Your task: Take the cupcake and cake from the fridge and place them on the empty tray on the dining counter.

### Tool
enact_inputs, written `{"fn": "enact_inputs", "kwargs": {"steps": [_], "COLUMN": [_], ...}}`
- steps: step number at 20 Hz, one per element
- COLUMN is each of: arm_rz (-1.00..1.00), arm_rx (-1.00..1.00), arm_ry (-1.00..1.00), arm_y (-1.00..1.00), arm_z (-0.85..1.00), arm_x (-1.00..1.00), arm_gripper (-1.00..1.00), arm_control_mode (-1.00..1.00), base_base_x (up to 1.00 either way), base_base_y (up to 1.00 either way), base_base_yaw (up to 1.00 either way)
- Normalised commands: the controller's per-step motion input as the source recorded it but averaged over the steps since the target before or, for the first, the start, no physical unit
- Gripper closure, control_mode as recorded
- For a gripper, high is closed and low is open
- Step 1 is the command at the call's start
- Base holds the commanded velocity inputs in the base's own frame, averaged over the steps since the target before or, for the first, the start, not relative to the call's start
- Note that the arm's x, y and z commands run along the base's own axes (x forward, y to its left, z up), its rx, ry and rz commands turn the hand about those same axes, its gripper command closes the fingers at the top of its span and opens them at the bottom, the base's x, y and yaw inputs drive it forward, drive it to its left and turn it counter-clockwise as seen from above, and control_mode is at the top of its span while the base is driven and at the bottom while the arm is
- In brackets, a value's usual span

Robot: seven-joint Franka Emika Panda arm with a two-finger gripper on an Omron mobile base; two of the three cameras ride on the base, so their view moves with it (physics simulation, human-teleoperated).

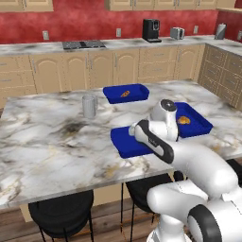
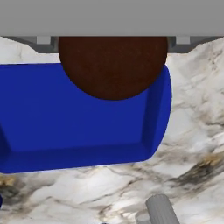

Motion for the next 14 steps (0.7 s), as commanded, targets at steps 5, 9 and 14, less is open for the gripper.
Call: {"fn": "enact_inputs", "kwargs": {"steps": [5, 9, 14], "arm_rz": [0.00, 0.00, 0.00], "arm_rx": [-0.03, 0.00, 0.00], "arm_ry": [-0.01, 0.00, 0.00], "arm_y": [0.14, 0.03, 0.00], "arm_z": [-0.28, -0.28, -0.33], "arm_x": [0.24, 0.23, 0.21], "arm_gripper": [1.00, 1.00, 1.00], "arm_control_mode": [-1.00, -1.00, -1.00], "base_base_x": [0.00, 0.00, 0.00], "base_base_y": [0.00, 0.00, 0.00], "base_base_yaw": [0.00, 0.00, 0.00]}}
